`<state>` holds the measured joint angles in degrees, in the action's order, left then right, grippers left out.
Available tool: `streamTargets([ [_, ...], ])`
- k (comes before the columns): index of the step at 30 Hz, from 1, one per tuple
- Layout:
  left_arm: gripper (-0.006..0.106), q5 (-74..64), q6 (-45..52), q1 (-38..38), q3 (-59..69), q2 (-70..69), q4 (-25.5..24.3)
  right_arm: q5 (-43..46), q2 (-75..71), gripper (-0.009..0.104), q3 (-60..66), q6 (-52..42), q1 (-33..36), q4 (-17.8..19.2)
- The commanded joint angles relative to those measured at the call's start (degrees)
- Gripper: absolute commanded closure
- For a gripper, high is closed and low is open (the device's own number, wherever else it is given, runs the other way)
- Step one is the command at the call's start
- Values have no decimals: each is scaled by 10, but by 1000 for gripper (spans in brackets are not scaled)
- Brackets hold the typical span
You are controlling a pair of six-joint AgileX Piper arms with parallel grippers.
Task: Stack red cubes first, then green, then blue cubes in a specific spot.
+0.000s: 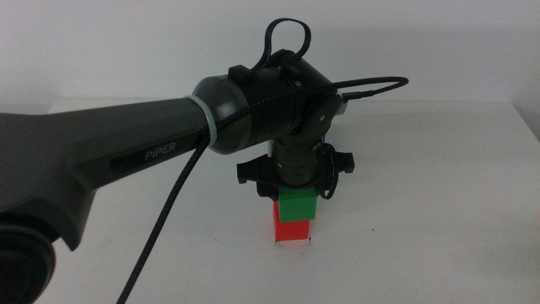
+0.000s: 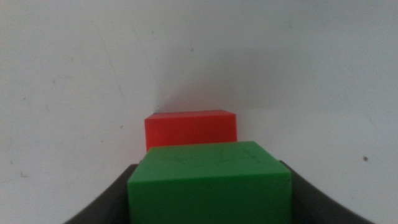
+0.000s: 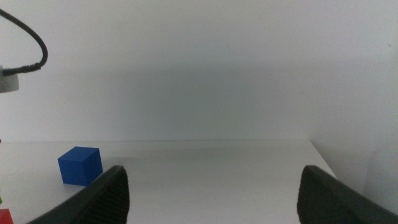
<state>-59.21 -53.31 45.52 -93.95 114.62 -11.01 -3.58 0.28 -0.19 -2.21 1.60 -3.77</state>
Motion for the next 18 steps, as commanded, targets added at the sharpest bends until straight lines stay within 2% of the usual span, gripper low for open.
streamTargets([
  [1, 89, -3, -9, -4, -6, 3, -3, 5, -3, 2, 2, -3, -4, 2],
  [18, 89, 13, -6, -4, -5, 33, -20, 5, -3, 2, 2, -3, -4, 2],
])
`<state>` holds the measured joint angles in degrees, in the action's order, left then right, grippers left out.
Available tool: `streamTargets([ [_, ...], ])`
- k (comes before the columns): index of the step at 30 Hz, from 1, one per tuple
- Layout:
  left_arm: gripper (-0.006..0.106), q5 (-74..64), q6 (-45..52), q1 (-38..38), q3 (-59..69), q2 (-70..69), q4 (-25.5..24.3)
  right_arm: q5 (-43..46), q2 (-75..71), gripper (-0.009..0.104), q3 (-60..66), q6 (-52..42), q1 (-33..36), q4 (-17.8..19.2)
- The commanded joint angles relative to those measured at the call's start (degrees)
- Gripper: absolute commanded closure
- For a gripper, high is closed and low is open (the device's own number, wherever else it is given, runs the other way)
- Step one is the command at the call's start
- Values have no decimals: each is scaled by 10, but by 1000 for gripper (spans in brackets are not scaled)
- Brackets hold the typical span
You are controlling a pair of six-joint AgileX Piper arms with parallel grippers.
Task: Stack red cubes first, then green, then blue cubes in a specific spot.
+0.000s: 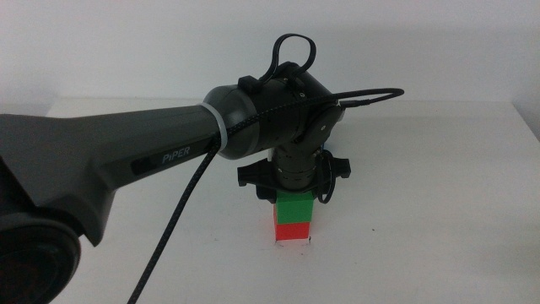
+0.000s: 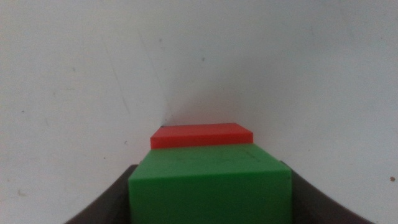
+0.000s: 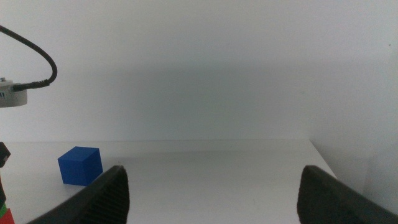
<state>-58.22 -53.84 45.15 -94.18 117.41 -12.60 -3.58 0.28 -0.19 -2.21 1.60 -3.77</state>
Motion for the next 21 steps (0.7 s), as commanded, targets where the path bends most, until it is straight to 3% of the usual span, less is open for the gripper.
streamTargets([
  [1, 79, 11, -1, 0, -3, 5, -5, 5, -3, 2, 2, -3, -4, 2],
  [7, 53, 20, -1, 0, -3, 5, -25, 5, -3, 2, 2, -3, -4, 2],
  [14, 8, 21, 11, 0, -3, 5, -52, 5, -3, 2, 2, -3, -4, 2],
  [17, 7, 25, 14, 0, -6, -3, -42, 5, -3, 2, 2, -3, -4, 2],
  [21, 7, -4, 194, -3, -22, -102, -39, 5, -3, 2, 2, -3, -4, 2],
])
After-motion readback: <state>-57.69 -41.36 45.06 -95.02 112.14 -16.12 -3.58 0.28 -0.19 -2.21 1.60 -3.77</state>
